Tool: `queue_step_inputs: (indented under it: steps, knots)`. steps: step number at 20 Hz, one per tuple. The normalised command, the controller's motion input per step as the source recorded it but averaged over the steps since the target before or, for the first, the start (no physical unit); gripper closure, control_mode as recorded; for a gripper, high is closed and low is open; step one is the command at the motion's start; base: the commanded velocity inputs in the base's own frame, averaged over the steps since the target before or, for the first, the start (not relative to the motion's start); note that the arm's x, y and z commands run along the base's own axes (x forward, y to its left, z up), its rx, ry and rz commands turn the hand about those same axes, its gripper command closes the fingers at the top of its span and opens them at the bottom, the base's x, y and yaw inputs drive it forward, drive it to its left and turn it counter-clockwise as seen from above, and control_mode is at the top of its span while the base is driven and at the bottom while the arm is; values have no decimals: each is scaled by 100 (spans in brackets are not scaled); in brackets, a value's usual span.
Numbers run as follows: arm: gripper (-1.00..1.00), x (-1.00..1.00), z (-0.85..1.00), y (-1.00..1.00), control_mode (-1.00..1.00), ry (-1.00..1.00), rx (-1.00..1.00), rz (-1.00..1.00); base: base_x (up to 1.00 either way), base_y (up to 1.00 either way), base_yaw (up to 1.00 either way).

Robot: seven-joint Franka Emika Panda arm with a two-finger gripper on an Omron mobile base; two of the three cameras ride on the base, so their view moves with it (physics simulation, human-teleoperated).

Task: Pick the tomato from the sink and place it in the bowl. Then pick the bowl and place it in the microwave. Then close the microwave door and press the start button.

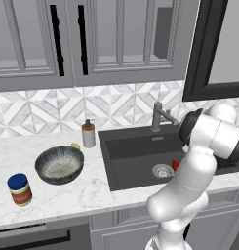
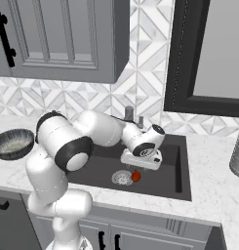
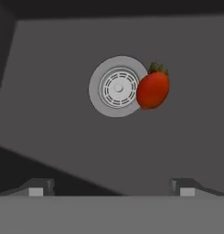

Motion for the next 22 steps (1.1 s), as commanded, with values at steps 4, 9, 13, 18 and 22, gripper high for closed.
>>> queue_step_inputs:
  steps: [4, 9, 13, 18, 22]
  knots:
    - [-100, 44, -31, 0, -100, 0, 0, 1, 0, 0, 0]
    - [-100, 36, -35, 0, -100, 0, 0, 4, 0, 0, 0]
    - [-100, 27, -33, 0, -100, 0, 0, 3, 0, 0, 0]
    - [-100, 15, -32, -1, -100, 0, 0, 7, 0, 0, 0]
    - [-100, 22, -16, -9, -100, 0, 4, 5, 0, 0, 0]
